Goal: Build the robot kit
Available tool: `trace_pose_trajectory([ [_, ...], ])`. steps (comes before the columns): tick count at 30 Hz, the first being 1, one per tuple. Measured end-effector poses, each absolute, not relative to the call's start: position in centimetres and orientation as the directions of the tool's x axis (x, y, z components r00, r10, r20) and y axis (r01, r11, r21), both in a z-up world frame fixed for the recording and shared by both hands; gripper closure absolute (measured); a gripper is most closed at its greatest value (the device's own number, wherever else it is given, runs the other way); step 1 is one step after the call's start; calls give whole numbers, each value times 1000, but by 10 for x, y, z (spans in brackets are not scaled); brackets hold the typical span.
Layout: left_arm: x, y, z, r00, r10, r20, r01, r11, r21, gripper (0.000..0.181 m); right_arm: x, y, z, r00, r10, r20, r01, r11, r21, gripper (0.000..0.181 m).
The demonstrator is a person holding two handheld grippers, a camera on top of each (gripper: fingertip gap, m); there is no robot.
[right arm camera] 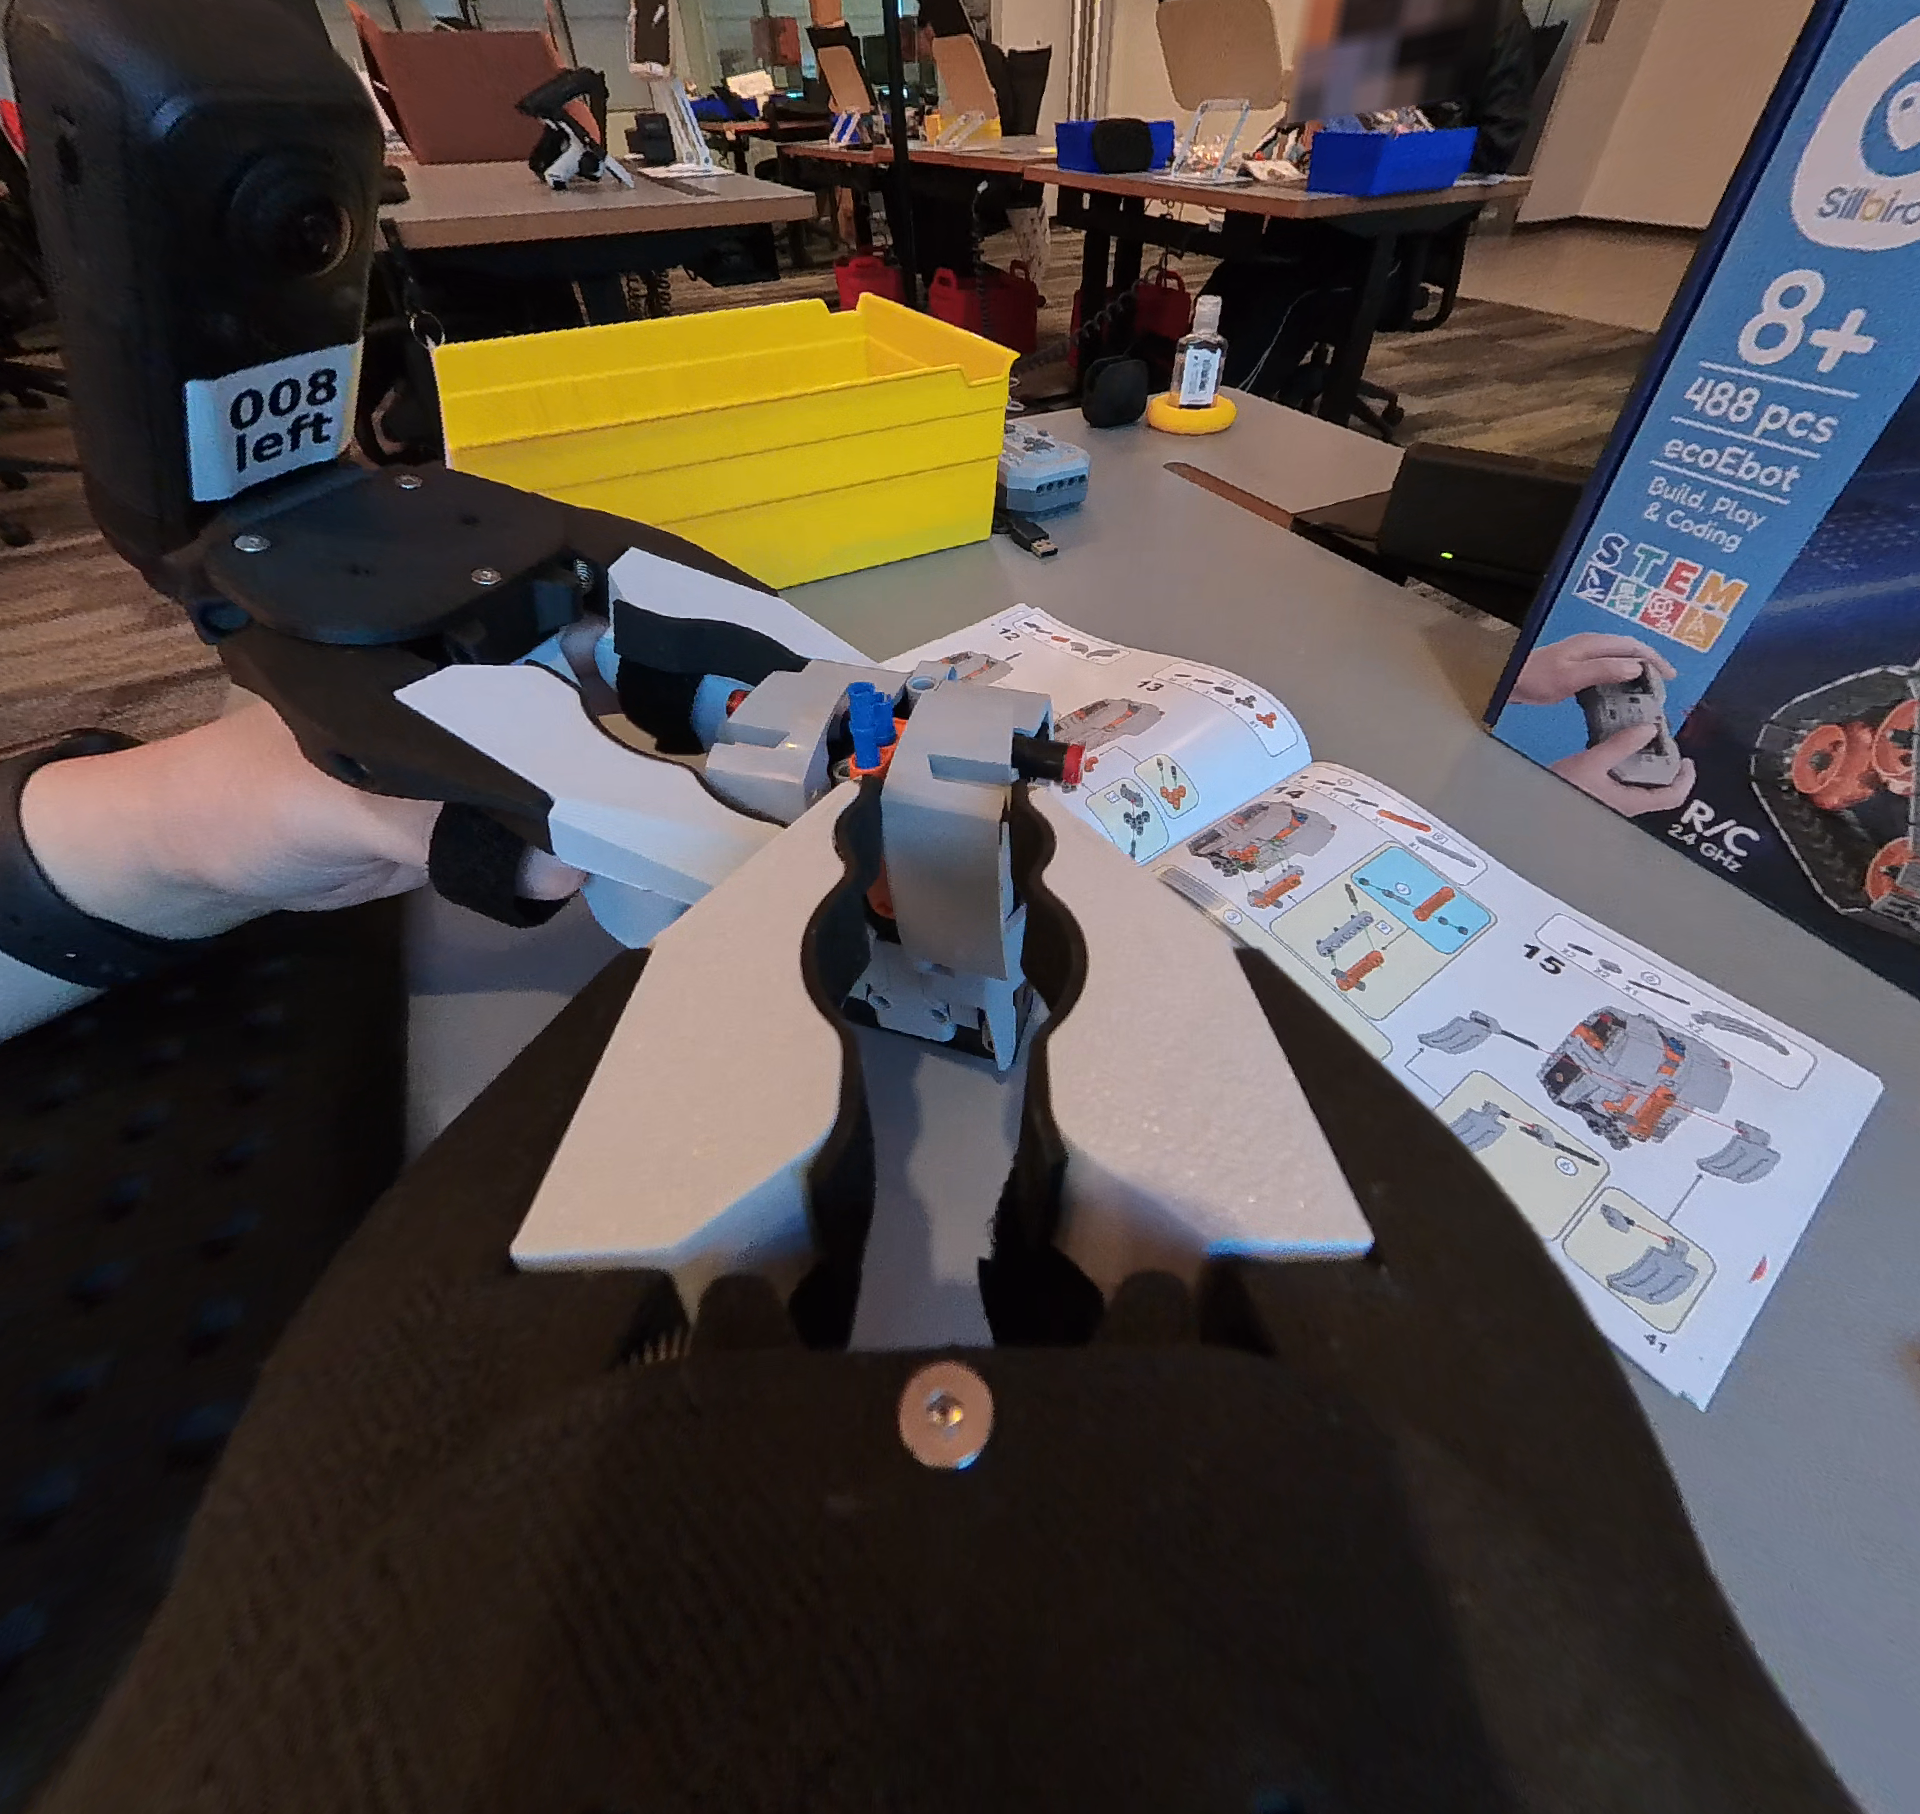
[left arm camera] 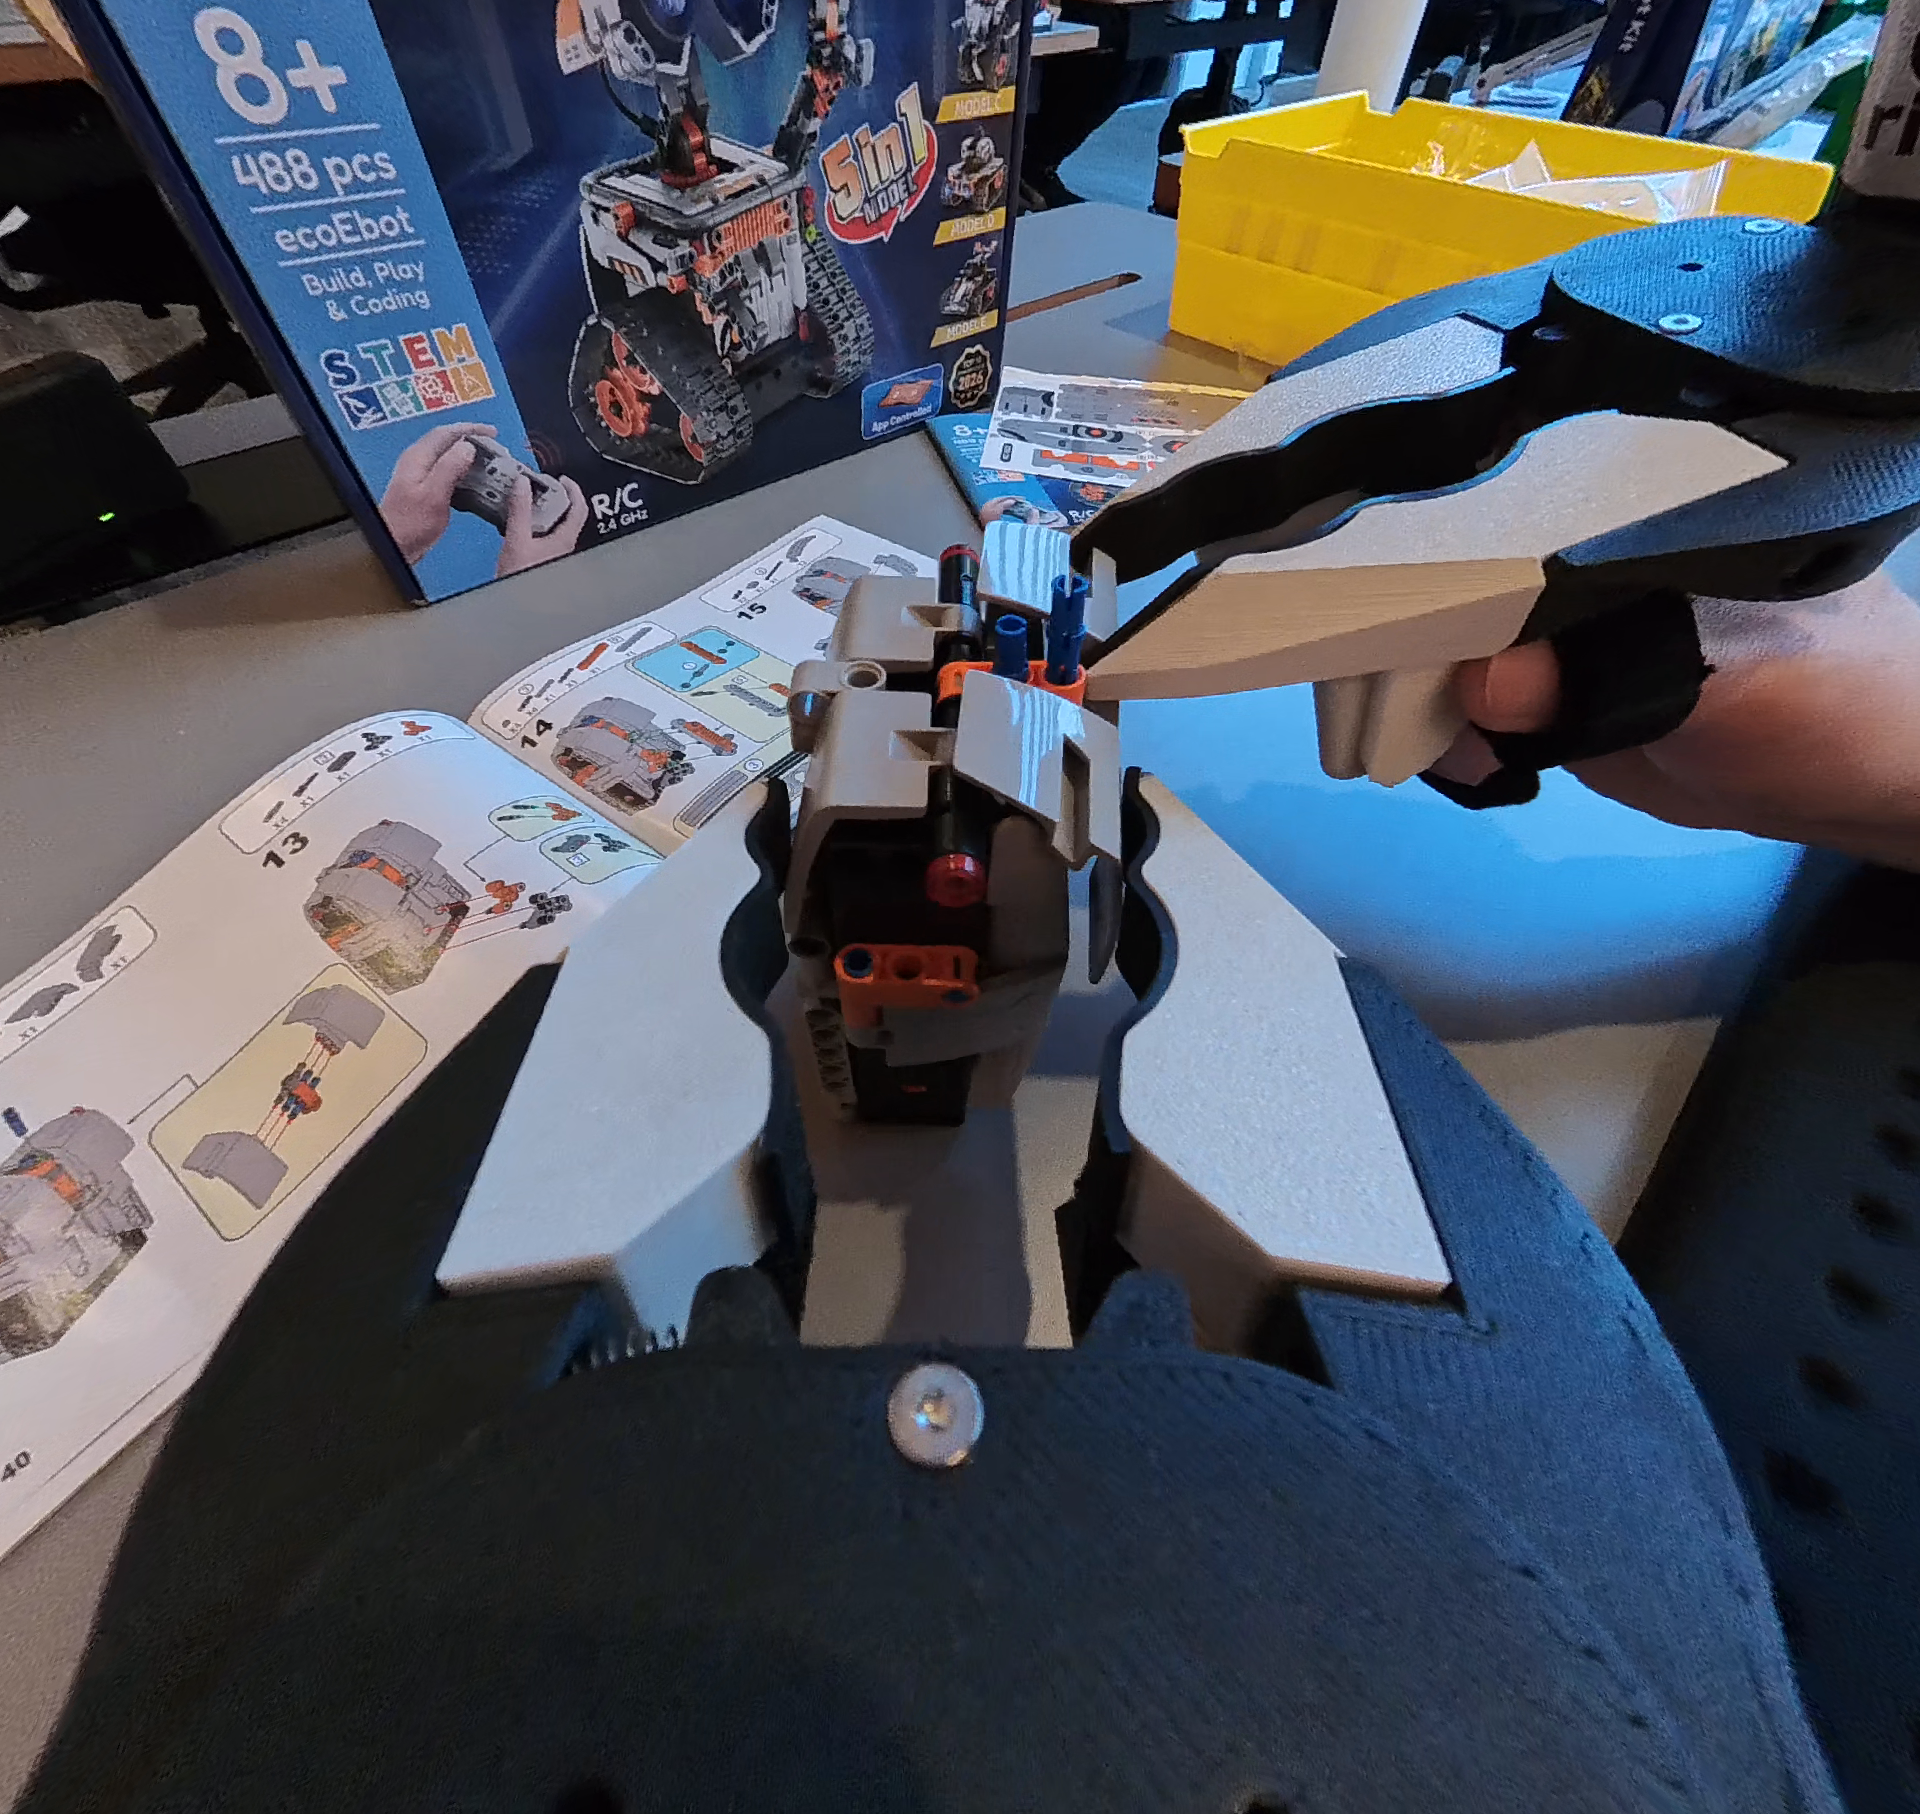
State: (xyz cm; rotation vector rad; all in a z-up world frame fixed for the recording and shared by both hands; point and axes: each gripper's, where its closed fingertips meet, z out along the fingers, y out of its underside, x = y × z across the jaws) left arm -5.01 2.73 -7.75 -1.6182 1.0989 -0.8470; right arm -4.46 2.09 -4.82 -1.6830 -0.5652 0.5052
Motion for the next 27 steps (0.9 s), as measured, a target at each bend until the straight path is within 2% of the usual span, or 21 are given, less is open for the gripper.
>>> trace_pose_trajectory([
  [5, -52, 28, -77, 353, -934, 52, -265, -154, -952, 121, -43, 22, -49, 773, 634, 7, 99, -110, -989, 157],
  [11, -53, 30, -76, 375, -925, 68, -250, -171, -953, 121, -24, 24, -44, 756, 632, 172, 224, -3, -975, 133],
  [14, -55, 29, -76, 372, -925, 73, -240, -172, -956, 122, -27, 17, -43, 691, 706, 154, 195, 23, -981, 120],
  [19, -57, 29, -76, 350, -934, 70, -251, -166, -954, 122, -38, 25, -69, 645, 761, 70, 201, -81, -976, 113],
  [21, -59, 31, -76, 348, -935, 73, -254, -169, -952, 122, -43, 26, -75, 627, 776, 66, 220, -96, -971, 117],
  [23, -59, 28, -76, 321, -944, 73, -260, -162, -952, 122, -45, 24, -77, 606, 788, 106, 250, -62, -966, 135],
  [27, -61, 23, -76, 253, -964, 81, -274, -152, -950, 121, -49, 20, -73, 591, 799, 112, 236, -38, -971, 138],
])
